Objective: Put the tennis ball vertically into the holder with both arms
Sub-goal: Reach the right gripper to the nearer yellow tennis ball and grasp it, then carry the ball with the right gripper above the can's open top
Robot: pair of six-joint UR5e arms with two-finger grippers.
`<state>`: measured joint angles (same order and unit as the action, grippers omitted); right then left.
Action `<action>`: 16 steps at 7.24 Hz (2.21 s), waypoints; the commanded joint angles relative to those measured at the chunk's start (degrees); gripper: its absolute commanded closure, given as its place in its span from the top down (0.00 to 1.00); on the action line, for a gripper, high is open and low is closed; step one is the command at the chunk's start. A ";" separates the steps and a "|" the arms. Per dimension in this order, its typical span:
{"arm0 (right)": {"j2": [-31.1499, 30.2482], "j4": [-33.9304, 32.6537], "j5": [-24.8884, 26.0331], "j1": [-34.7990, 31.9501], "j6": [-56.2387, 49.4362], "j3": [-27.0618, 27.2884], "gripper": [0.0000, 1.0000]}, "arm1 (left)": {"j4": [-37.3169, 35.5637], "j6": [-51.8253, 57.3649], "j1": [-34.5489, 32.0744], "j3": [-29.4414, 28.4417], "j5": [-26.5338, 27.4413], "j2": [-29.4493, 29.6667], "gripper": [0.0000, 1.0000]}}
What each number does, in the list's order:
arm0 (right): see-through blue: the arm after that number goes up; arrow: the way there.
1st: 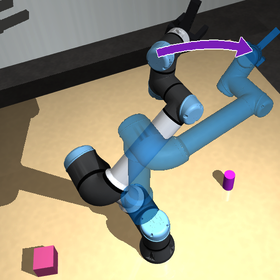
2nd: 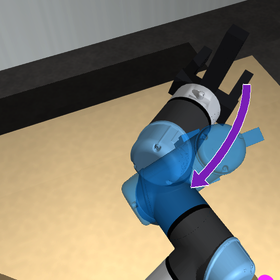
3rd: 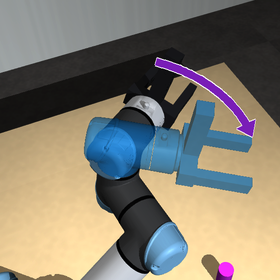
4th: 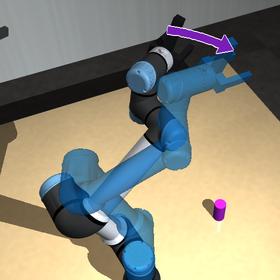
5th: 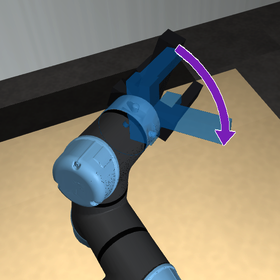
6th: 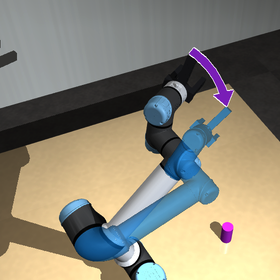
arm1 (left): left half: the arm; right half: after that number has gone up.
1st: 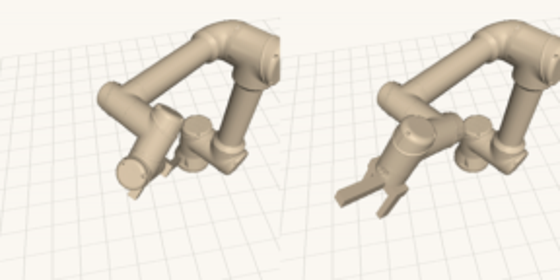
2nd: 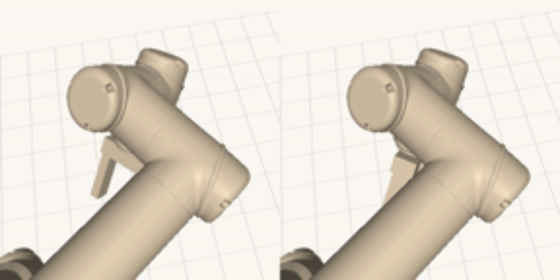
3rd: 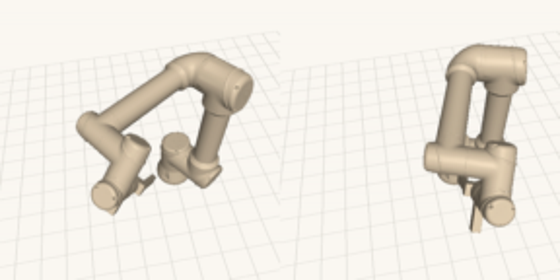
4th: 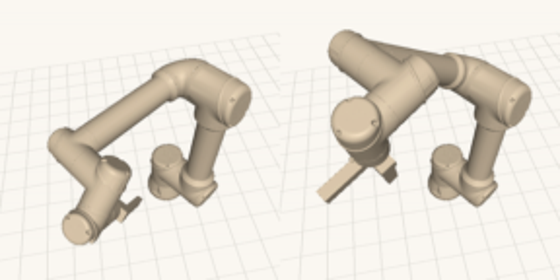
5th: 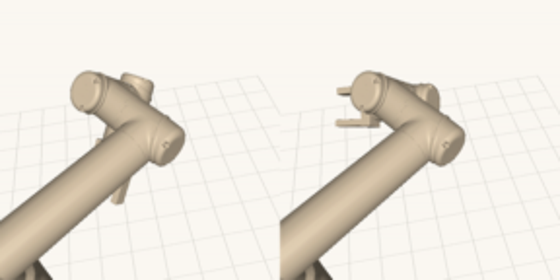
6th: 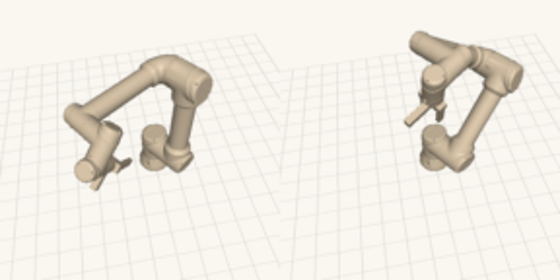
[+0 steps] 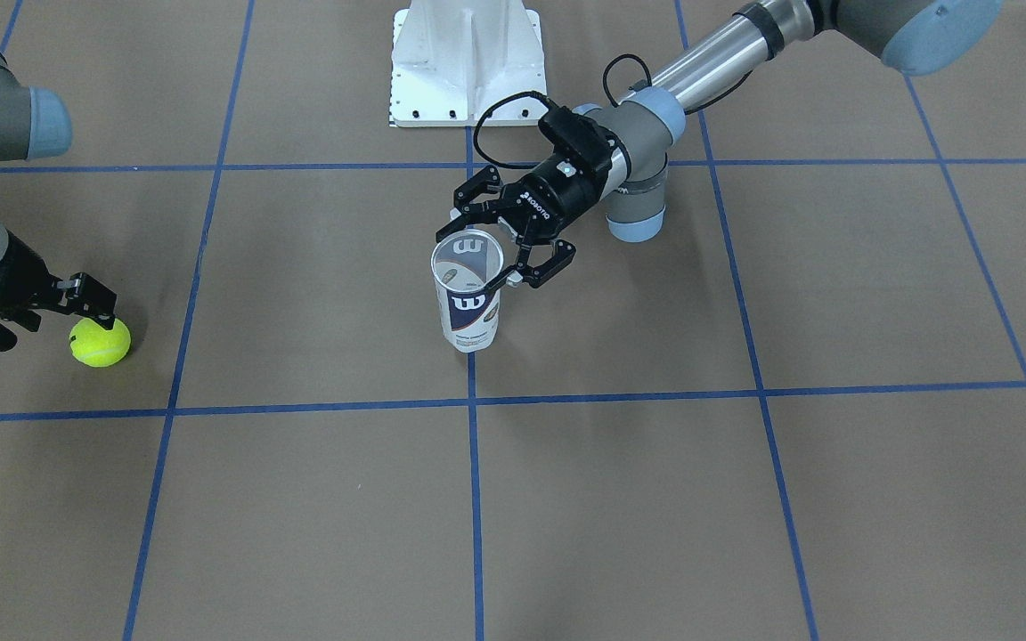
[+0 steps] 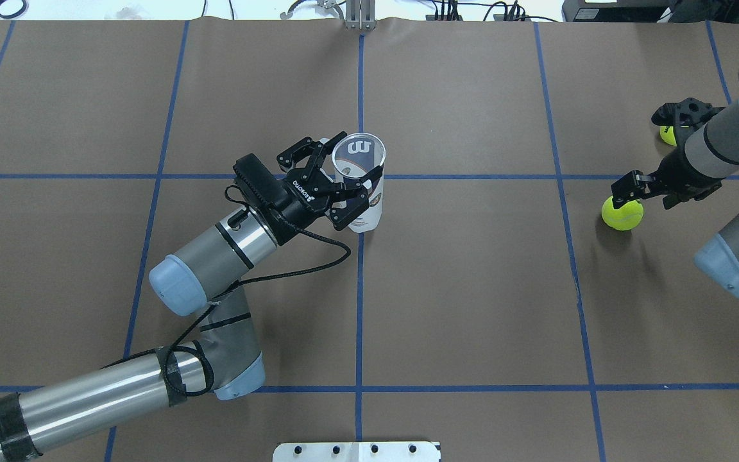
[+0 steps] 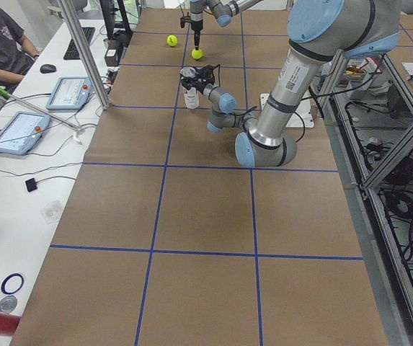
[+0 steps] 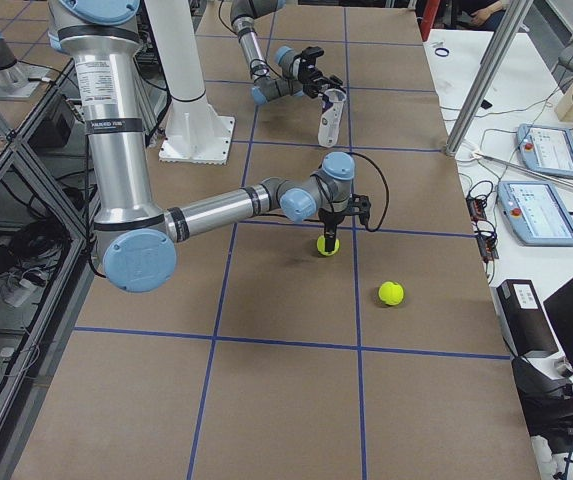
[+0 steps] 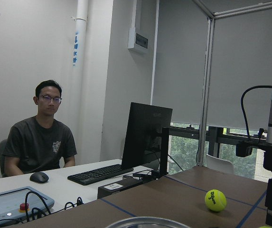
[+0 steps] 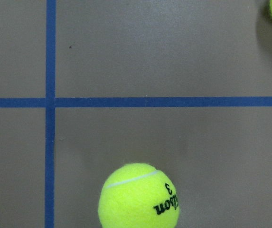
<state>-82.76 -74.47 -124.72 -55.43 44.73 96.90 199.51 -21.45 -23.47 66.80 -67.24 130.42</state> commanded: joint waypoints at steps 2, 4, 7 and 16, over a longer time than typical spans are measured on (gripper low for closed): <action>1.20 0.03 1.48 1.98 0.00 -2.76 0.99 | 0.09 0.00 0.00 0.00 0.00 -0.08 0.81; 1.20 0.03 1.84 2.86 0.00 -3.12 0.99 | 0.18 0.00 0.00 0.00 0.00 -0.08 0.81; 3.49 0.03 1.85 2.96 0.09 -5.06 0.78 | 0.18 0.00 0.00 0.00 0.00 -0.16 0.81; 15.24 -11.97 -2.99 2.69 16.60 6.35 0.00 | 3.77 -0.17 0.88 0.09 0.00 -1.48 0.81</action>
<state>-70.28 -81.75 -127.18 -52.82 58.90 100.70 201.86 -21.55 -22.64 66.82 -67.24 128.92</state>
